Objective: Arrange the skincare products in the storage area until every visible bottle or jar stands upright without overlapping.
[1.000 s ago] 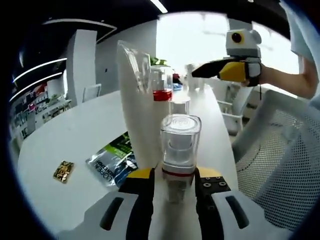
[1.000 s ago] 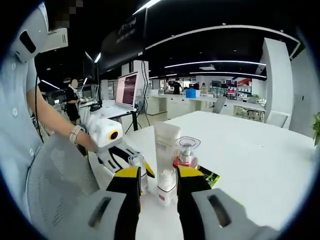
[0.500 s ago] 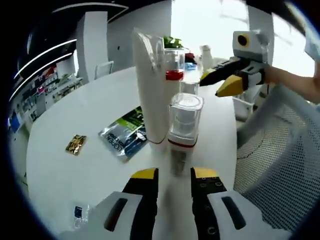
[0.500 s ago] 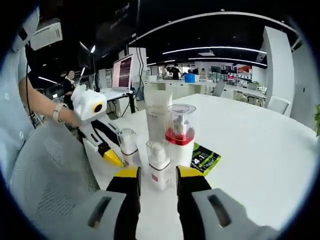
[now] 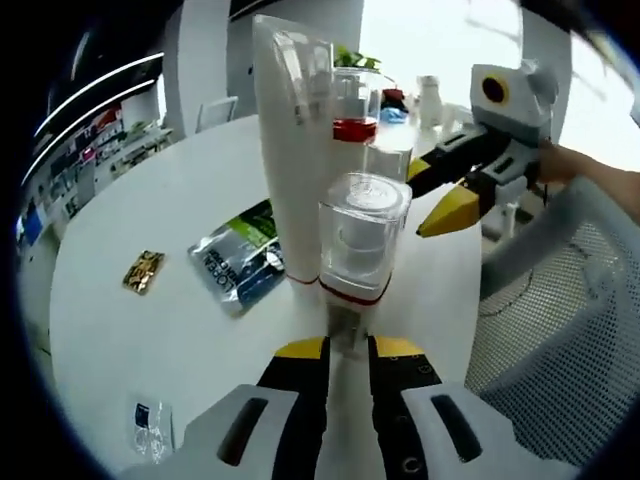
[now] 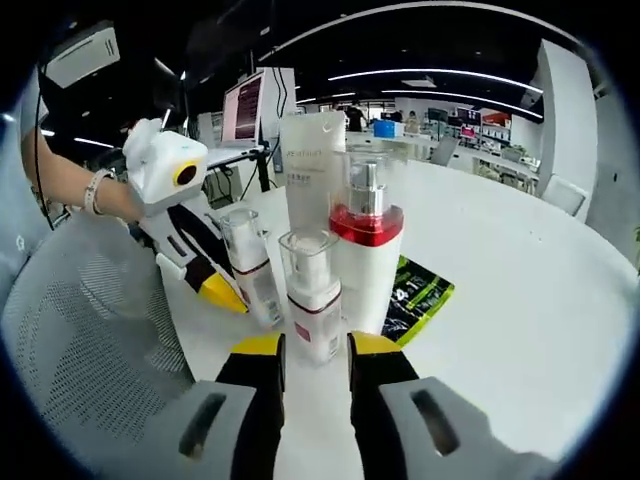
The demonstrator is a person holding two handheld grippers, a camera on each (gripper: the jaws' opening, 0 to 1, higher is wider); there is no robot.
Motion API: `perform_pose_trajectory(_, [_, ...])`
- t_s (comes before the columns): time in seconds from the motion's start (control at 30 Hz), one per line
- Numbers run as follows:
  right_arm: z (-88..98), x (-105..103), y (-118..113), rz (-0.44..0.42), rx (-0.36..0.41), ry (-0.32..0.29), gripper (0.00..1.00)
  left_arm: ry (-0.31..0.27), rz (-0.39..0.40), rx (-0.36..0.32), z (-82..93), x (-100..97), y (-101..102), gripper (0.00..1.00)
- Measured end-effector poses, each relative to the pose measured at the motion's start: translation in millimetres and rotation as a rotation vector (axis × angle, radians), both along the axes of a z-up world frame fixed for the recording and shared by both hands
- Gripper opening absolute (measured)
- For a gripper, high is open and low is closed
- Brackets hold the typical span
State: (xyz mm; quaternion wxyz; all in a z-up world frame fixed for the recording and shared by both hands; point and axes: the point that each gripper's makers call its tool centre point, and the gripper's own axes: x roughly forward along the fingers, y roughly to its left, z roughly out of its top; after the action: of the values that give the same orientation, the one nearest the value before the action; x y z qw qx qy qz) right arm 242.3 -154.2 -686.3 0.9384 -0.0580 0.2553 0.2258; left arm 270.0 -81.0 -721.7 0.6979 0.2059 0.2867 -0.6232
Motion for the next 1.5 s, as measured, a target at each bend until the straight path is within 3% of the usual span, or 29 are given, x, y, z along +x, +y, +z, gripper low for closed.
perform_pose_trajectory(0.4, [-10.1,2.9,2.3,0.041,-0.007,0.028,0.20,0.013,-0.011,-0.012,-1.3,-3.3,-19.5,0.06])
perform_pose_trajectory(0.67, [-11.8,6.8,-0.5,0.029,-0.022,0.030,0.18,0.045,0.056,-0.050,0.4,-3.6,-31.8,0.06])
perform_pose_trajectory(1.5, [-11.5,11.4,-2.3,0.034,-0.049,0.036,0.18,0.041,0.084,-0.064,1.8,-0.1,-33.3,0.05])
